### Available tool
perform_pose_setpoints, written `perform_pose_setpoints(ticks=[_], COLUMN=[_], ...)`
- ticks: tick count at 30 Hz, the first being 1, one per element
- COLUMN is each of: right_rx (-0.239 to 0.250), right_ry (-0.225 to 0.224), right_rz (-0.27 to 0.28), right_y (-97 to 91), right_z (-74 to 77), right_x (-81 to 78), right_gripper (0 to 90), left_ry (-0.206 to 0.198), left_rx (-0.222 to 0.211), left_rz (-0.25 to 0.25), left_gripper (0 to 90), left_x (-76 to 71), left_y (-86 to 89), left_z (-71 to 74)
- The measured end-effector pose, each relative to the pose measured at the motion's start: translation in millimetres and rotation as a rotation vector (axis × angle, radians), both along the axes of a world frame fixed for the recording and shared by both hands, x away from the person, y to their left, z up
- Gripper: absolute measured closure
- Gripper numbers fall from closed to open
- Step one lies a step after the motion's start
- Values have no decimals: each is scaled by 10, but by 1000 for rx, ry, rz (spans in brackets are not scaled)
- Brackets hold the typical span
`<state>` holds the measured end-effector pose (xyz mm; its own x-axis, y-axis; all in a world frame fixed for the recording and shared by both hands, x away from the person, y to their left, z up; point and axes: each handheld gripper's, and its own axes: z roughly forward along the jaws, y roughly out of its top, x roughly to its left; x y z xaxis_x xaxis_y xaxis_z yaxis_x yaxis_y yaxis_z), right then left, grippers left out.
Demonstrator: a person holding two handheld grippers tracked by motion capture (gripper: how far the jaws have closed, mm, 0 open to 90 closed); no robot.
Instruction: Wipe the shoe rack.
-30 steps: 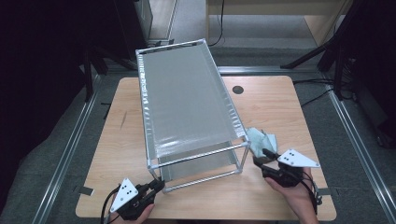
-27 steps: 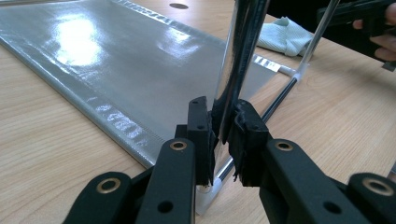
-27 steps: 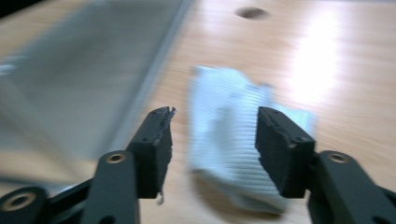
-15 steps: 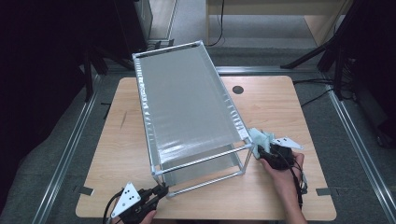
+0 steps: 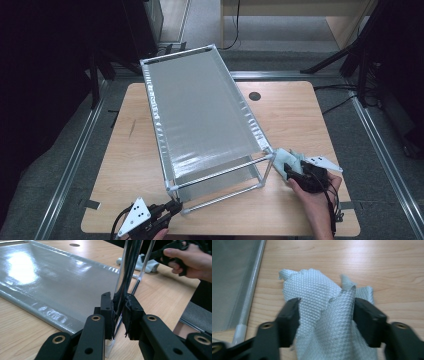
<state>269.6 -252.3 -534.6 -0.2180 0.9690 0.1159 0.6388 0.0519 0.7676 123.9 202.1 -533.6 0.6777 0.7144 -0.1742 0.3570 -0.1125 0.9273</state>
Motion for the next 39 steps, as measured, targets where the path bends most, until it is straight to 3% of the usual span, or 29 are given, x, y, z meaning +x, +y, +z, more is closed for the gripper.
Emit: perform_pose_setpoints(ticks=[3,7,15,18,21,27,32,34,36,38,39], right_rx=[1,-44,-137,-108,-31,-124,-121,-121,-109,-75,-41], right_ry=[39,33,22,14,12,21,36,42,41,43,54], right_rz=[-2,12,-10,-39,-66,-69,-116,-116,-83,-22,36], right_y=[21,38,57,36,-28,-8,5,18,21,19,26], right_z=[-92,-134,-151,-148,-126,-154,-131,-113,-107,-106,-104], right_x=[57,34,-17,-30,-26,-24,-31,-40,-61,-84,-96], right_gripper=[300,312,312,329,286,315,434,594,768,791,793], left_ry=[-1,-7,-13,-15,-17,13,18,14,16,18,16], left_rx=[-1,5,20,18,9,8,7,9,5,-1,2], left_rz=[-19,-24,-22,-18,-12,-40,-41,-40,-39,-43,-44], left_gripper=[796,792,796,790,754,769,791,794,796,796,796], left_x=[-8,-7,-3,-5,-9,22,30,31,34,38,39], left_y=[-34,-62,-90,-90,-76,-61,-81,-89,-98,-113,-119], left_z=[-2,-5,-1,6,19,4,-2,-3,-6,-9,-10])
